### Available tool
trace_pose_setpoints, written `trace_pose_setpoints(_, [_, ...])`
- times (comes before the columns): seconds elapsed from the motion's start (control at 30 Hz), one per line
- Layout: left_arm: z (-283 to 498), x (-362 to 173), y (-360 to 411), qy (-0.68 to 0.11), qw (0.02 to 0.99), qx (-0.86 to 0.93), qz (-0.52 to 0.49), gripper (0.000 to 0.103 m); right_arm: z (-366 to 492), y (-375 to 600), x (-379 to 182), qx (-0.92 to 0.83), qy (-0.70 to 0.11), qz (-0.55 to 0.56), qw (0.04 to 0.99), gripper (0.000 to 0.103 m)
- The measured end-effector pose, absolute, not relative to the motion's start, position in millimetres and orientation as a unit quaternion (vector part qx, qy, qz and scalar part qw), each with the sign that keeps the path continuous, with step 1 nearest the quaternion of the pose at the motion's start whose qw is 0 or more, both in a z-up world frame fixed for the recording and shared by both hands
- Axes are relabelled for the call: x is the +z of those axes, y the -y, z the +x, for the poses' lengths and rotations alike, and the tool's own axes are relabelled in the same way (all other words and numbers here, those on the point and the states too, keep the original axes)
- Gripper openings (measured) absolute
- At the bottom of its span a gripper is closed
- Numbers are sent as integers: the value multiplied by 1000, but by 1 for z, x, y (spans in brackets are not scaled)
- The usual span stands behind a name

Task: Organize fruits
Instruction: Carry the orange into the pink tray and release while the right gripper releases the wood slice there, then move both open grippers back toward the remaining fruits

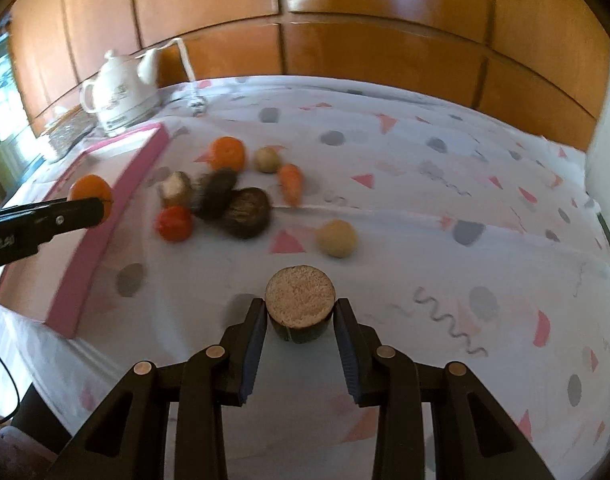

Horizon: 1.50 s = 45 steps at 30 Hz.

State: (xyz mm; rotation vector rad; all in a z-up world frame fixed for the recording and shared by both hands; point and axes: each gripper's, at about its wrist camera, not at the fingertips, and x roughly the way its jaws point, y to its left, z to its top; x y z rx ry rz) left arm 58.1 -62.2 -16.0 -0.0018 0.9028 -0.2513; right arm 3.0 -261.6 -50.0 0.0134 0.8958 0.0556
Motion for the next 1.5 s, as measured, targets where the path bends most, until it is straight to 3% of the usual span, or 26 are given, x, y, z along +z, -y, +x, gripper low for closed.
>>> trace_pose_setpoints(0.6, [59,-31,-53,-442,894,24,-67,35,31,146,-17,202,-419,-43,884,35])
trace_pose_setpoints(0.97, [53,-24,-82,-422,901,68,-72,36,72,74,-25,243,-430,-63,867,35])
trace_pose_setpoints(1.2, [47,-15,-85,-406,908,69,-80,56,76,67,-25,227,-424,-55,875,35])
trace_pose_setpoints(1.5, [39,-17,-73,-411,906,65,-79,61,60,90,-16,196,-405,-33,892,39])
